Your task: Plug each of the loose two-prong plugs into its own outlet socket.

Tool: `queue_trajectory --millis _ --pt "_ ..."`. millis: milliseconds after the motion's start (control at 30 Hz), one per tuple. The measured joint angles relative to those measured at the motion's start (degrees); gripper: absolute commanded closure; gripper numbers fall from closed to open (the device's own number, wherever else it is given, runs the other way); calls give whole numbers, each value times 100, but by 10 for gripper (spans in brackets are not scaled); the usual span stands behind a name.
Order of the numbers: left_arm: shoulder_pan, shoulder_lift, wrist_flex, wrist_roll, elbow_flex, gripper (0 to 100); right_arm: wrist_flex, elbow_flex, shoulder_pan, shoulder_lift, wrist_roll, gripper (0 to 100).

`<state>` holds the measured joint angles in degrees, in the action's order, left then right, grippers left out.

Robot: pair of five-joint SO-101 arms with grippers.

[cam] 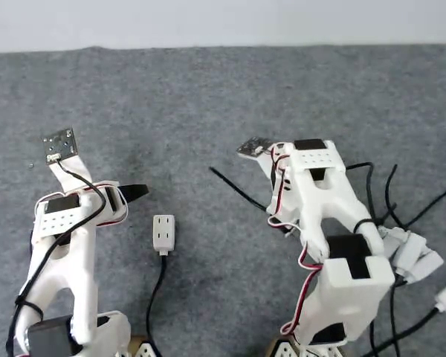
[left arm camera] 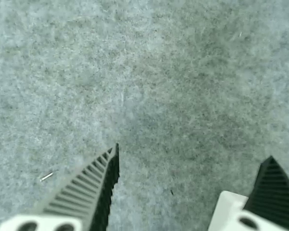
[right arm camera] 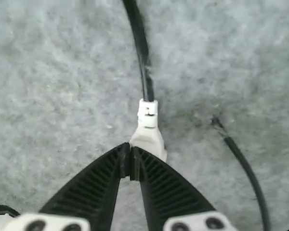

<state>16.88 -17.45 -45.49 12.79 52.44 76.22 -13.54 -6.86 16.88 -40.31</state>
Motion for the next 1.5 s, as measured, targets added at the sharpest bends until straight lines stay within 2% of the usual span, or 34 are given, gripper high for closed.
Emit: queue_trajectory --millis 67,267,567,700,1067,1200,1367,1500 --pt "0 0 0 0 0 581 -9 105 -26 79 -18 983" --pt "0 0 0 0 0 581 255 325 -211 141 -18 879" --pt "0 0 0 0 0 581 -62 501 -220 237 -18 894" --pt "0 0 0 0 0 581 -334 510 -167 519 -290 894" --pt "0 0 0 0 0 581 -369 571 -141 624 -404 895" --pt "0 0 0 0 0 581 -149 818 -149 624 -413 896" --pt "0 0 0 0 0 581 343 958 -141 211 -413 977" --pt "0 0 0 0 0 581 431 958 -70 123 -422 989"
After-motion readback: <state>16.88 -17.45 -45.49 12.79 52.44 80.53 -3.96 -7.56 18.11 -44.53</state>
